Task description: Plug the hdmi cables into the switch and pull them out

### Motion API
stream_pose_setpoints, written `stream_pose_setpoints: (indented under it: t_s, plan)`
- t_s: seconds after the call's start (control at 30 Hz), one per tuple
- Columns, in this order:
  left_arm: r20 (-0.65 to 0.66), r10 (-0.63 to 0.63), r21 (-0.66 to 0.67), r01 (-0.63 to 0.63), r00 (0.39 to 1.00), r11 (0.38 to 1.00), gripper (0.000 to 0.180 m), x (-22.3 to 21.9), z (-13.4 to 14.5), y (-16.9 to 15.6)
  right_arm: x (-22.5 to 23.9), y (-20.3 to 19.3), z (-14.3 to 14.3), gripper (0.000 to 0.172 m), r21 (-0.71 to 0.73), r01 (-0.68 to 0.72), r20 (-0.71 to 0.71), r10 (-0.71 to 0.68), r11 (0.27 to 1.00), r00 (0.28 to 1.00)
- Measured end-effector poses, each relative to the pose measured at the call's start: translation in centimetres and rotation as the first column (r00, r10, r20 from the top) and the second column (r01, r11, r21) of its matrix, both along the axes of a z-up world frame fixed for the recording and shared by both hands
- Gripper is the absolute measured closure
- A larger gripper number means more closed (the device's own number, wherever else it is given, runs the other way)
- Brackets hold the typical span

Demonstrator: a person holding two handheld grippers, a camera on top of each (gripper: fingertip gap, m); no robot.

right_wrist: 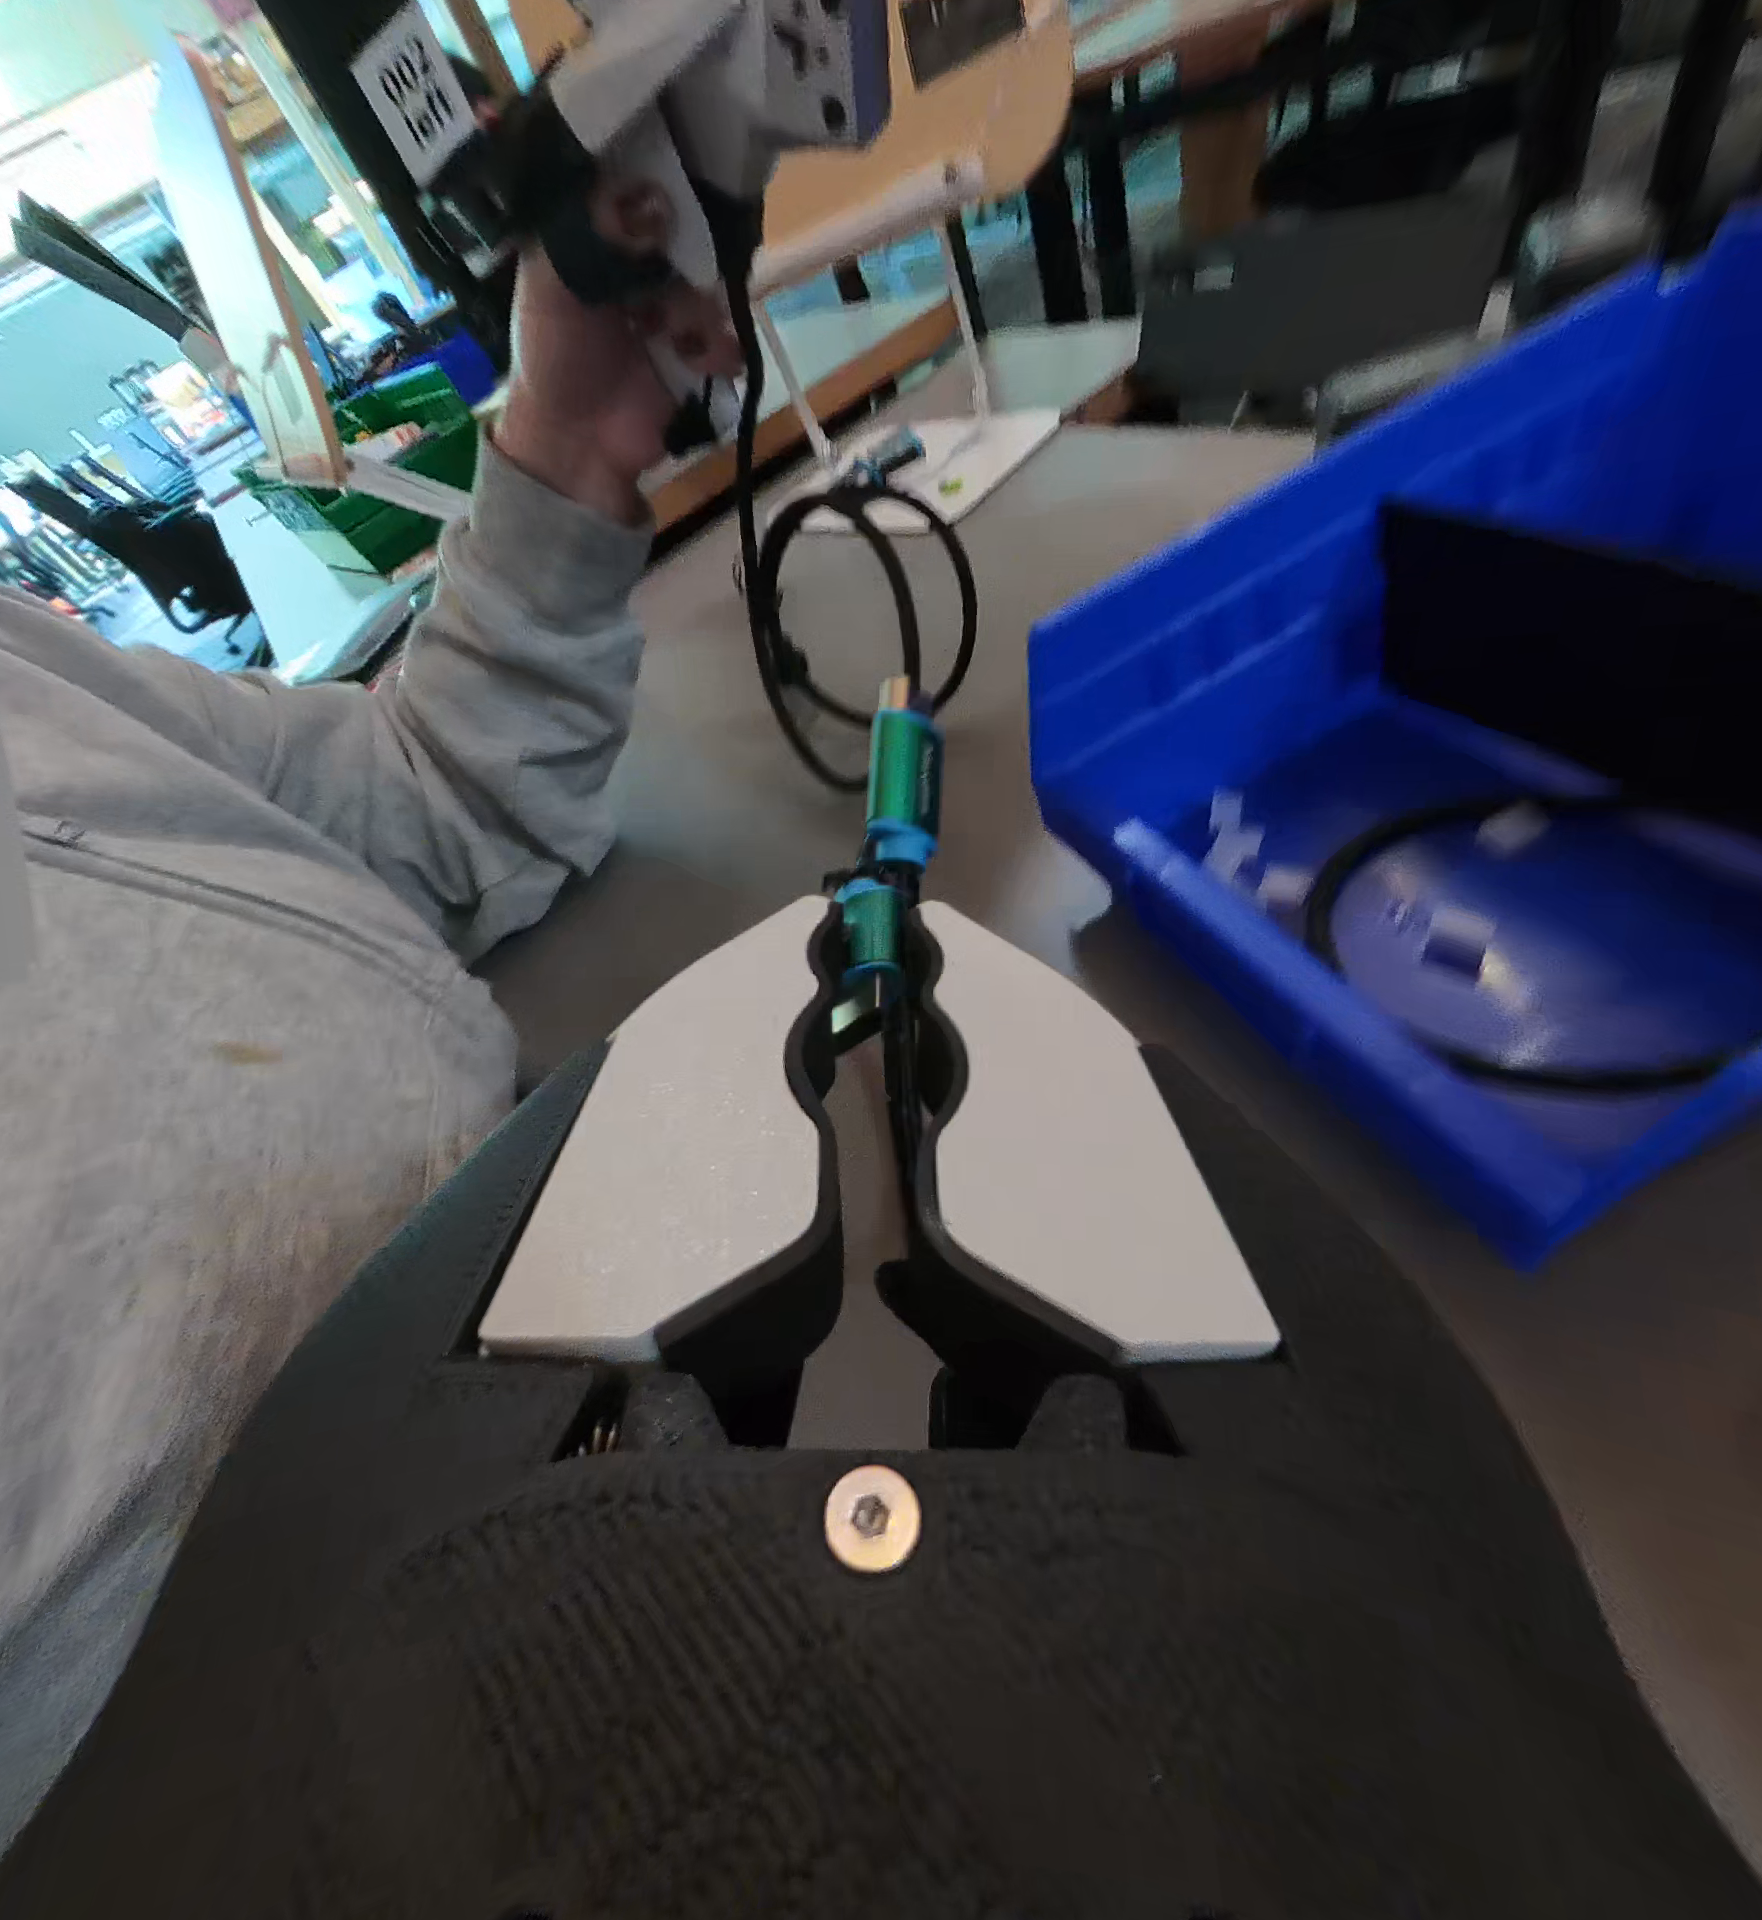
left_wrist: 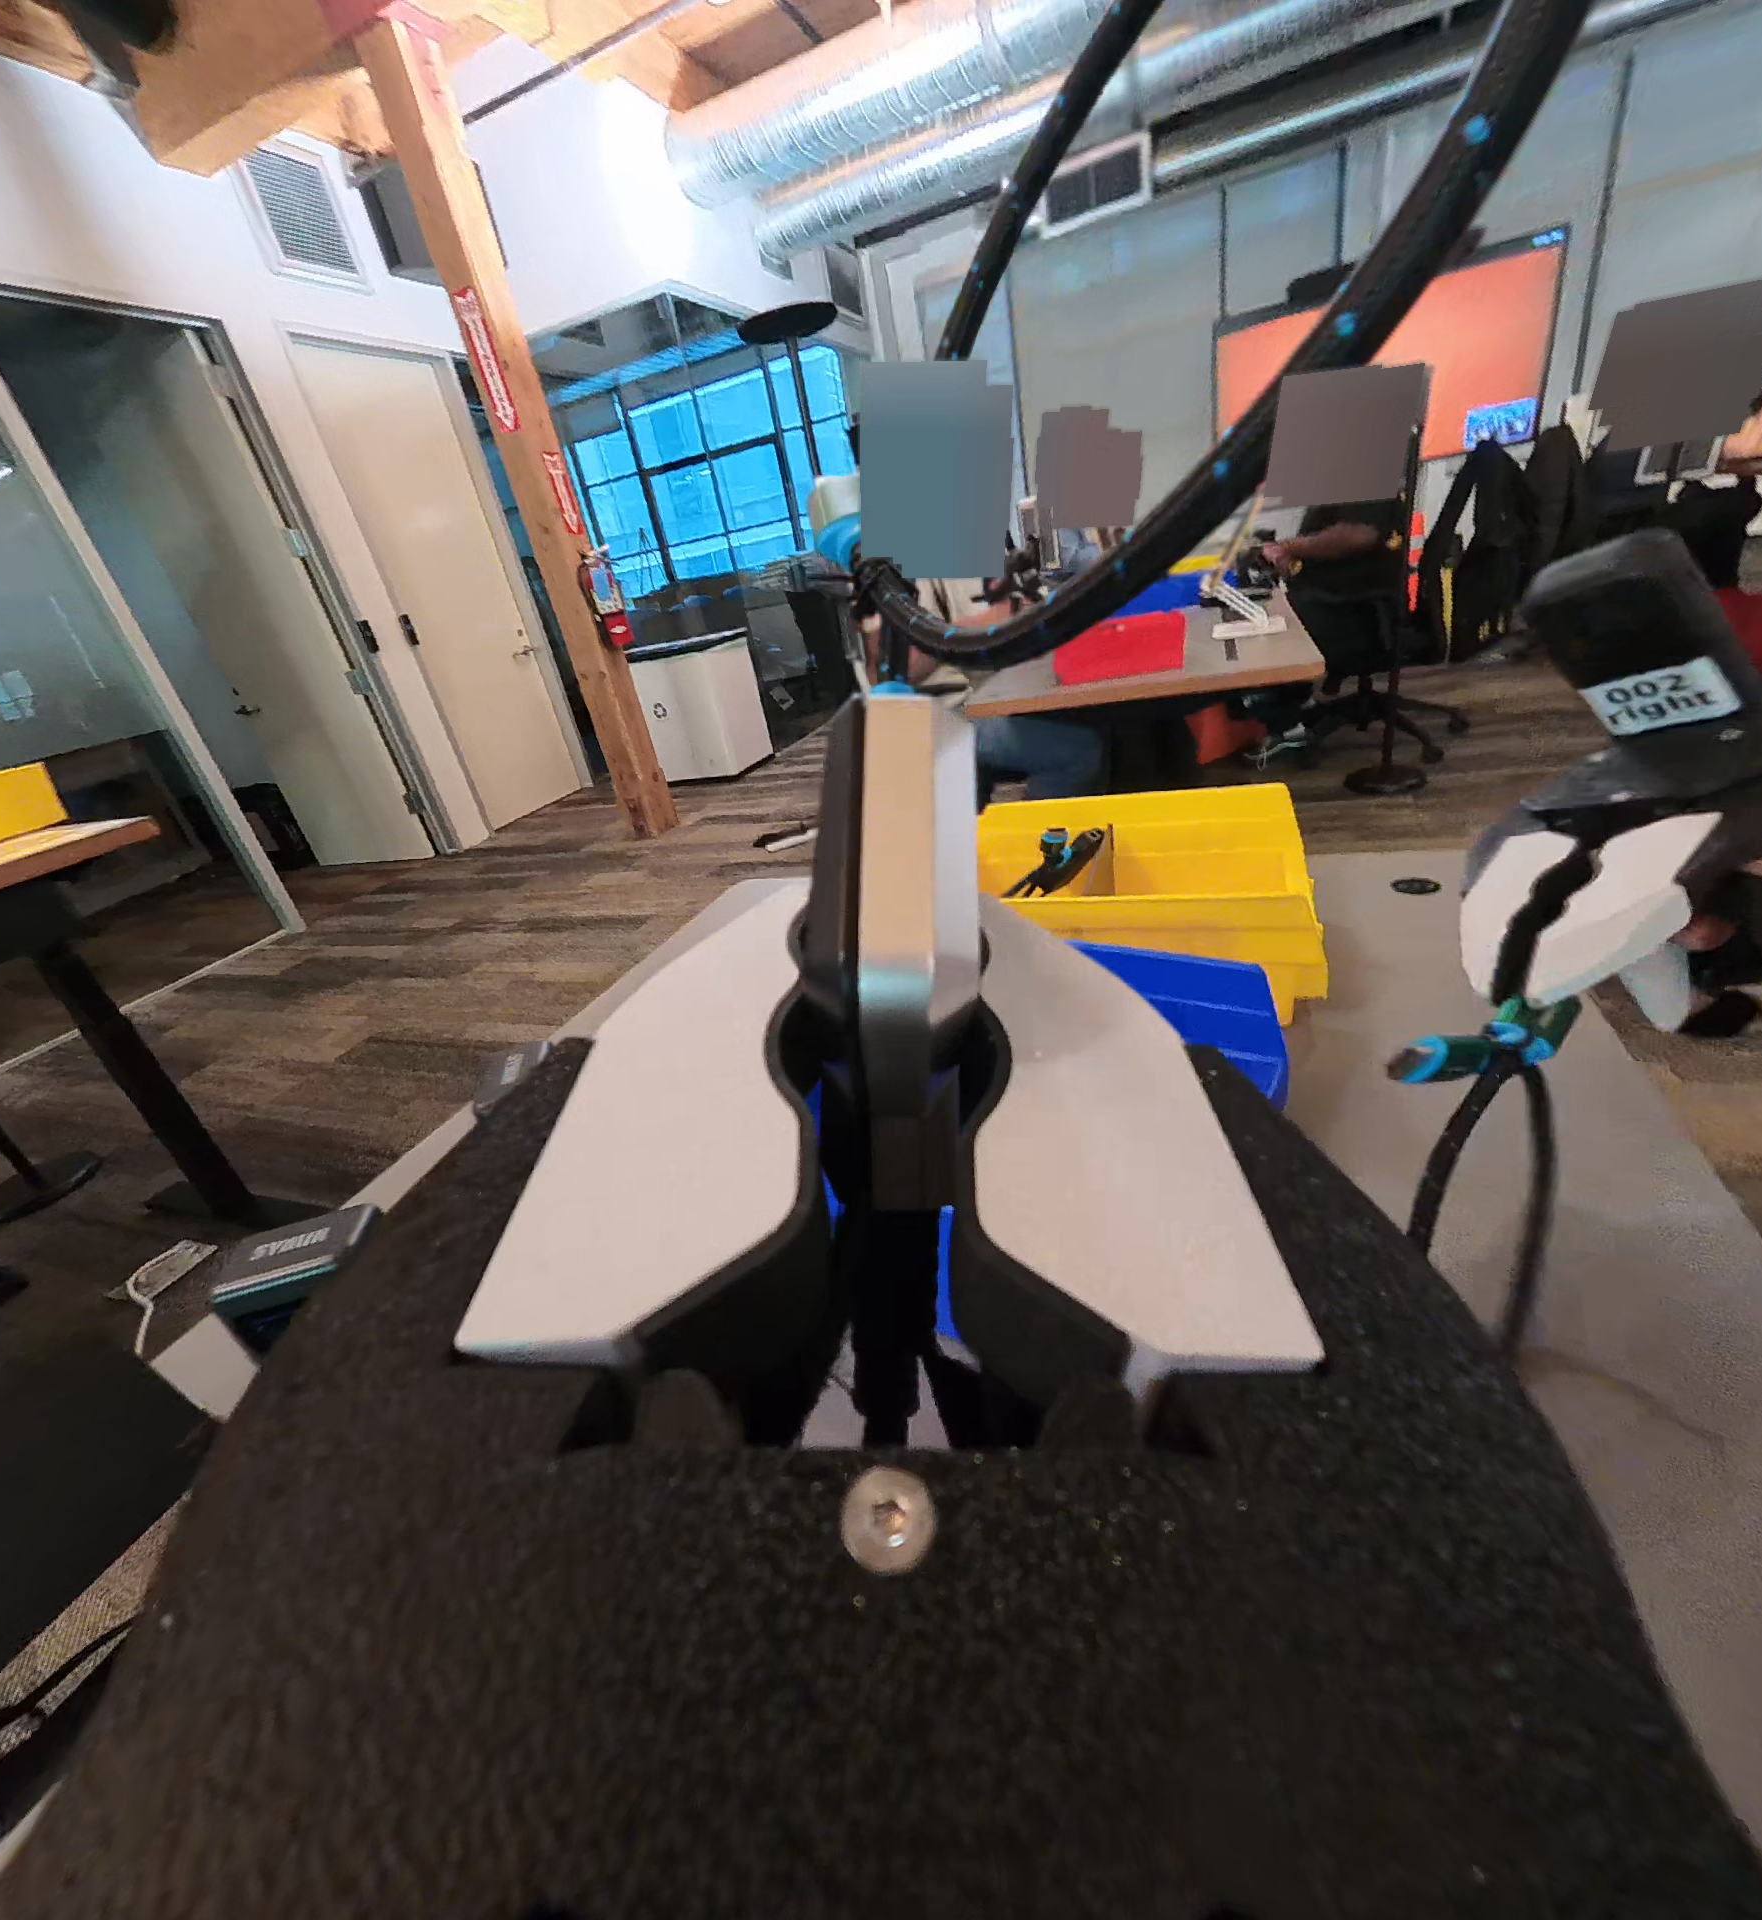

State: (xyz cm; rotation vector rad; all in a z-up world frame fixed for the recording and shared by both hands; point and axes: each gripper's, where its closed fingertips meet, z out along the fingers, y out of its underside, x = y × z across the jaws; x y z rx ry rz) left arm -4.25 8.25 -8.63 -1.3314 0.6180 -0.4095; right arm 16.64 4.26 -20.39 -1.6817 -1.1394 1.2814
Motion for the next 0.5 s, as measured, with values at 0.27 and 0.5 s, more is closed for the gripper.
stream_pose_setpoints:
  t_s: [0.27,0.5]
  plan:
    - [0.03,0.134,-0.005,-0.134,0.991,0.991,0.158,-3.3,0.1,-3.7,-4.4,0.8,0.3,0.172,0.232,-0.05,0.013,0.049,0.971,0.999]
    - [-0.041,0.172,-0.041,-0.174,0.984,0.984,0.158,-2.6,-1.7,-6.8,-7.0,1.2,-3.1,0.172,0.284,-0.049,0.013,0.047,0.958,0.999]
